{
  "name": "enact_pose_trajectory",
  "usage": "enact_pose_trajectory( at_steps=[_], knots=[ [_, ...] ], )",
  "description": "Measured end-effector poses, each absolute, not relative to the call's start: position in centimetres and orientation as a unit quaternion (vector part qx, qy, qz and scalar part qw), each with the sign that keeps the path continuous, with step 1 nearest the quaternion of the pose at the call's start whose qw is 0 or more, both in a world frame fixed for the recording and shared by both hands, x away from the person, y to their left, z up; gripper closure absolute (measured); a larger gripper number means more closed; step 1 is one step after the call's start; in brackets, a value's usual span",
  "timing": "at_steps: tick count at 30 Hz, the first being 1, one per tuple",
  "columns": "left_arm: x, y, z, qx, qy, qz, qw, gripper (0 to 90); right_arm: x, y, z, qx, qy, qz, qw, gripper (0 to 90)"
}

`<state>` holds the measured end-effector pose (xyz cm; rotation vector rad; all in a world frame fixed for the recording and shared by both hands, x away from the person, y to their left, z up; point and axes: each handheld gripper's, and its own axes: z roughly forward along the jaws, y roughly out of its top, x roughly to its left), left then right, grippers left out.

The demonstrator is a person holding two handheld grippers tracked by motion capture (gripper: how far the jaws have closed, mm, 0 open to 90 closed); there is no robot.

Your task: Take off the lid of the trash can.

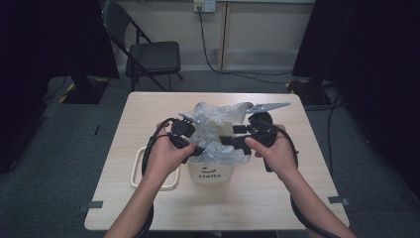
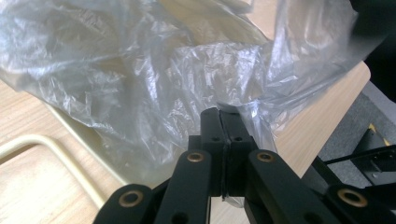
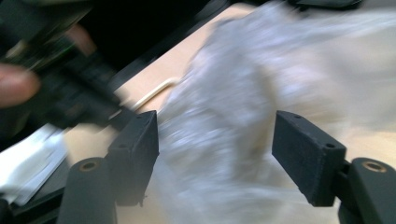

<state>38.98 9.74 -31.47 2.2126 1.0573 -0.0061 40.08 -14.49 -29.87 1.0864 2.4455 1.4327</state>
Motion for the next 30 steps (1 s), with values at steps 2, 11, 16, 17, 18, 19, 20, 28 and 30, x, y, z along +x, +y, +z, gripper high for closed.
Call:
enact_pose_trajectory(
  at_steps=[2, 11, 16, 17, 18, 19, 20, 28, 30],
  knots=[
    [38.6, 10.1, -31.4, 0.85, 0.403, 0.004, 0.338, 89.7, 40.6, -15.0, -29.6, 0.376, 0.798, 0.466, 0.071, 34.1],
    [37.4, 12.1, -32.1, 0.849, 0.404, 0.004, 0.34, 89.5, 42.0, -16.2, -33.2, 0.417, 0.817, 0.397, 0.031, 57.2],
    [37.0, 12.6, -32.9, 0.843, 0.418, 0.006, 0.339, 89.5, 41.5, -16.1, -34.0, 0.409, 0.829, 0.382, -0.002, 74.1],
    [36.8, 12.7, -33.3, 0.843, 0.422, 0.002, 0.333, 89.5, 41.4, -16.0, -34.1, 0.405, 0.832, 0.379, -0.007, 74.8],
    [36.8, 12.7, -33.3, 0.843, 0.422, 0.002, 0.333, 89.6, 41.2, -16.0, -34.1, 0.404, 0.833, 0.378, -0.006, 76.8],
    [36.6, 12.8, -33.9, 0.843, 0.423, -0.002, 0.331, 89.6, 41.0, -15.9, -34.1, 0.4, 0.836, 0.375, -0.007, 78.2],
    [36.5, 12.9, -34.1, 0.845, 0.423, -0.004, 0.327, 89.6, 40.9, -15.8, -34.2, 0.398, 0.839, 0.371, -0.008, 78.3],
    [36.2, 12.5, -34.9, 0.846, 0.43, 0.009, 0.316, 89.6, 40.4, -16.4, -34.4, 0.402, 0.832, 0.381, -0.018, 77.9],
    [36.2, 12.2, -35.0, 0.847, 0.431, 0.008, 0.312, 89.6, 40.5, -16.6, -34.4, 0.402, 0.831, 0.383, -0.02, 73.3]
  ],
)
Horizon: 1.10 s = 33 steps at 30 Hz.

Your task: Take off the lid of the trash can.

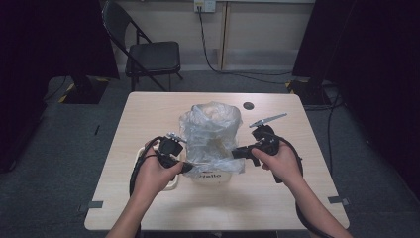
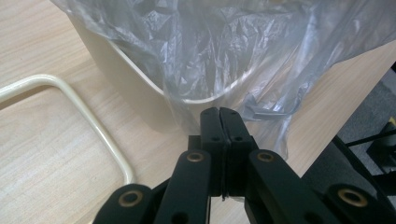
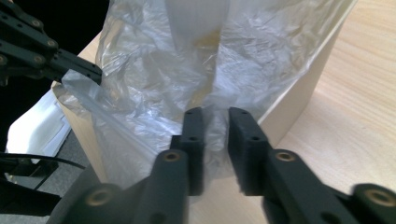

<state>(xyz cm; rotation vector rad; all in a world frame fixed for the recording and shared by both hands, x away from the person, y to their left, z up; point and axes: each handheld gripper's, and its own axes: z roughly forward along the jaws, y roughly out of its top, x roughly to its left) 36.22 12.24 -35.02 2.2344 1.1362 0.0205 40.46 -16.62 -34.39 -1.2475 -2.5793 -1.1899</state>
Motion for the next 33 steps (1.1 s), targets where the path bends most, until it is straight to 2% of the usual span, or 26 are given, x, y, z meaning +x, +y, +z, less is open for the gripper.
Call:
enact_pose_trajectory(
  at_steps=[1, 5, 9, 18, 19, 22, 25, 29, 33],
  knots=[
    [36.3, 12.2, -35.0, 0.851, 0.425, 0.006, 0.308, 89.5, 40.6, -16.9, -34.2, -0.407, -0.83, -0.382, 0.003, 68.0],
    [36.4, 11.9, -34.8, 0.855, 0.425, 0.014, 0.298, 89.6, 41.0, -17.2, -33.7, -0.41, -0.828, -0.381, -0.004, 68.4],
    [36.2, 11.5, -35.2, 0.856, 0.429, 0.011, 0.289, 89.7, 41.2, -17.0, -33.2, -0.414, -0.834, -0.365, -0.006, 77.6],
    [36.1, 11.3, -36.1, 0.856, 0.43, 0.013, 0.286, 89.6, 41.1, -17.7, -33.3, -0.418, -0.843, -0.339, -0.005, 84.4],
    [36.0, 11.3, -36.3, 0.857, 0.432, 0.017, 0.281, 89.6, 41.2, -18.0, -33.5, -0.416, -0.851, -0.318, -0.03, 85.3],
    [36.1, 11.7, -36.5, 0.853, 0.431, 0.014, 0.295, 89.5, 41.5, -18.7, -34.0, -0.425, -0.845, -0.325, -0.017, 85.7],
    [36.0, 11.8, -36.3, 0.851, 0.429, 0.019, 0.302, 89.5, 41.6, -19.0, -34.1, -0.43, -0.84, -0.331, -0.023, 79.5],
    [35.7, 11.6, -35.9, 0.852, 0.426, 0.024, 0.304, 89.5, 41.6, -18.9, -32.9, -0.434, -0.825, -0.36, -0.036, 61.0],
    [35.7, 11.5, -35.9, 0.853, 0.424, 0.024, 0.304, 89.5, 41.5, -18.5, -32.0, -0.435, -0.819, -0.371, -0.047, 54.5]
  ],
)
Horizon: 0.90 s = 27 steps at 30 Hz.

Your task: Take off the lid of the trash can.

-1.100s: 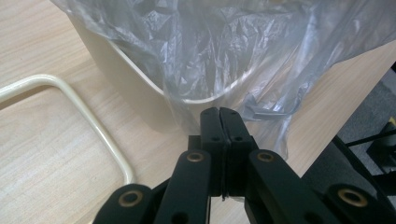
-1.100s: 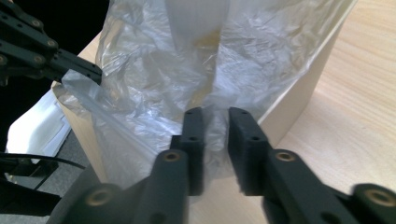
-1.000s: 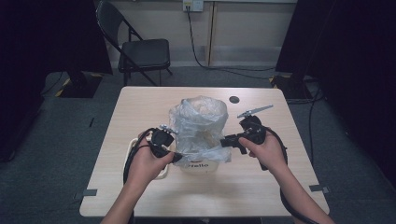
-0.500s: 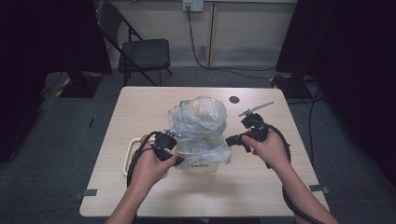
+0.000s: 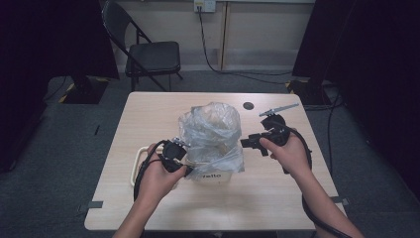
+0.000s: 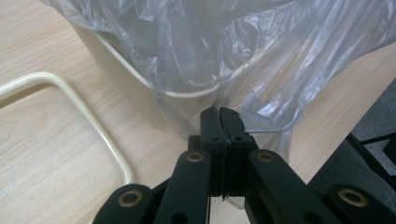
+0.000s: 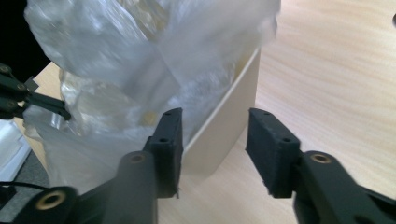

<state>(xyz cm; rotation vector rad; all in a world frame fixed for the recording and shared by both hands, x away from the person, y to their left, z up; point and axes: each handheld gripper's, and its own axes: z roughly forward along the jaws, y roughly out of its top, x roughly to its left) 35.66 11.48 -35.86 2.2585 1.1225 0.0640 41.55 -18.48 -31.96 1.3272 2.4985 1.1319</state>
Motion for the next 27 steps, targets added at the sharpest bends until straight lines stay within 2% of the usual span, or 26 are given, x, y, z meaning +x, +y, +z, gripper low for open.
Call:
enact_pose_trajectory(
  at_steps=[1, 4, 11, 13, 14, 15, 16, 20, 23, 27],
  knots=[
    [35.7, 11.4, -35.9, 0.852, 0.424, 0.025, 0.305, 89.5, 41.5, -18.0, -31.4, 0.433, 0.819, 0.373, 0.054, 49.4],
    [35.7, 11.4, -35.8, 0.854, 0.422, 0.025, 0.303, 89.4, 41.6, -17.7, -31.0, 0.434, 0.817, 0.375, 0.06, 47.6],
    [36.0, 11.5, -35.4, 0.854, 0.437, 0.019, 0.28, 87.6, 42.3, -16.2, -31.1, 0.429, 0.828, 0.357, 0.048, 49.2],
    [35.9, 11.5, -35.2, 0.856, 0.435, 0.015, 0.28, 88.3, 42.4, -15.6, -31.5, 0.428, 0.833, 0.35, 0.039, 54.9],
    [35.9, 11.5, -35.2, 0.856, 0.435, 0.015, 0.28, 88.9, 42.4, -15.6, -31.5, 0.428, 0.833, 0.35, 0.039, 54.9],
    [35.9, 11.5, -35.1, 0.858, 0.43, 0.011, 0.279, 88.9, 42.4, -15.4, -31.7, 0.427, 0.836, 0.343, 0.038, 59.7],
    [35.7, 11.5, -35.0, 0.858, 0.43, 0.011, 0.281, 89.2, 42.4, -15.0, -32.0, 0.418, 0.846, 0.329, 0.032, 70.0],
    [35.5, 11.5, -34.6, 0.856, 0.431, 0.01, 0.285, 89.6, 42.1, -14.9, -31.9, 0.414, 0.854, 0.316, 0.008, 83.5],
    [35.5, 11.6, -34.4, 0.857, 0.429, 0.009, 0.285, 89.7, 41.9, -15.1, -31.6, 0.412, 0.856, 0.312, 0.003, 87.7],
    [35.1, 11.4, -34.3, 0.855, 0.429, 0.011, 0.29, 89.7, 41.5, -15.8, -31.4, 0.408, 0.86, 0.306, -0.004, 89.0]
  ],
)
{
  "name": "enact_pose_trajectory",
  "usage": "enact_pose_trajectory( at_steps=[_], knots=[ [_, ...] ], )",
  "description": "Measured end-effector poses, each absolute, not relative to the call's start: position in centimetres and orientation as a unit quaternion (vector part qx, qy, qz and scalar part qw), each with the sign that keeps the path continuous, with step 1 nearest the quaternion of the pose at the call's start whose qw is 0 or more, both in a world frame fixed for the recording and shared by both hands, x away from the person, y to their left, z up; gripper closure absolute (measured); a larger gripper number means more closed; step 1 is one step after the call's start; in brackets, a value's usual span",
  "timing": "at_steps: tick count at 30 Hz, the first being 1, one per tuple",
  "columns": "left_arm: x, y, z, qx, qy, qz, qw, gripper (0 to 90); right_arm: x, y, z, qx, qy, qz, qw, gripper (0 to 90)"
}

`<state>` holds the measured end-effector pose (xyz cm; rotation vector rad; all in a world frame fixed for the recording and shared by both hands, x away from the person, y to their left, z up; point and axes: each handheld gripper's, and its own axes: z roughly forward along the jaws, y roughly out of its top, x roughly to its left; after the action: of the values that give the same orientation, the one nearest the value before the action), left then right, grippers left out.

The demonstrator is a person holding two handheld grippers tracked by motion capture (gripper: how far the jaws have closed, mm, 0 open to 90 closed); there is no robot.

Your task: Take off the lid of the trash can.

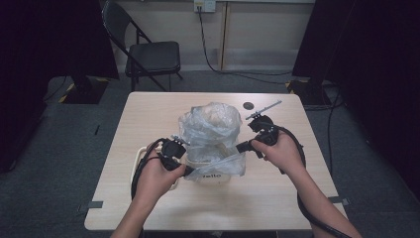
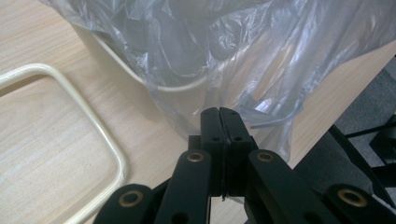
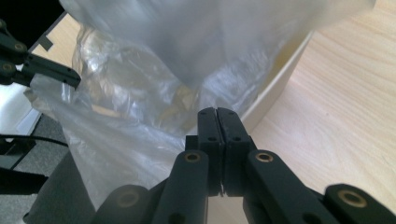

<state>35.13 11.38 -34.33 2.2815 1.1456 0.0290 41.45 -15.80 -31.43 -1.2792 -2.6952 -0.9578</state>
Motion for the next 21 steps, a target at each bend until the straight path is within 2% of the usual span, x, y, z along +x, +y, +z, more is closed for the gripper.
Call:
enact_pose_trajectory(
  at_steps=[8, 14, 16, 17, 21],
  knots=[
    [34.7, 10.5, -36.9, 0.859, 0.438, 0.007, 0.265, 89.7, 40.8, -16.5, -33.4, -0.405, -0.863, -0.303, 0.016, 89.2],
    [35.0, 11.0, -37.5, 0.848, 0.451, 0.004, 0.277, 88.0, 41.1, -16.9, -34.3, -0.406, -0.86, -0.309, 0.029, 89.1],
    [34.9, 11.4, -37.3, 0.843, 0.453, 0.007, 0.289, 81.2, 41.1, -16.9, -34.3, -0.405, -0.86, -0.308, 0.027, 89.0],
    [34.8, 11.8, -37.1, 0.839, 0.455, 0.022, 0.297, 73.3, 41.1, -16.9, -34.3, -0.404, -0.862, -0.307, 0.022, 88.6],
    [34.3, 13.4, -36.0, 0.821, 0.464, 0.024, 0.332, 54.1, 41.0, -16.7, -34.2, -0.4, -0.864, -0.305, 0.015, 87.8]
  ],
)
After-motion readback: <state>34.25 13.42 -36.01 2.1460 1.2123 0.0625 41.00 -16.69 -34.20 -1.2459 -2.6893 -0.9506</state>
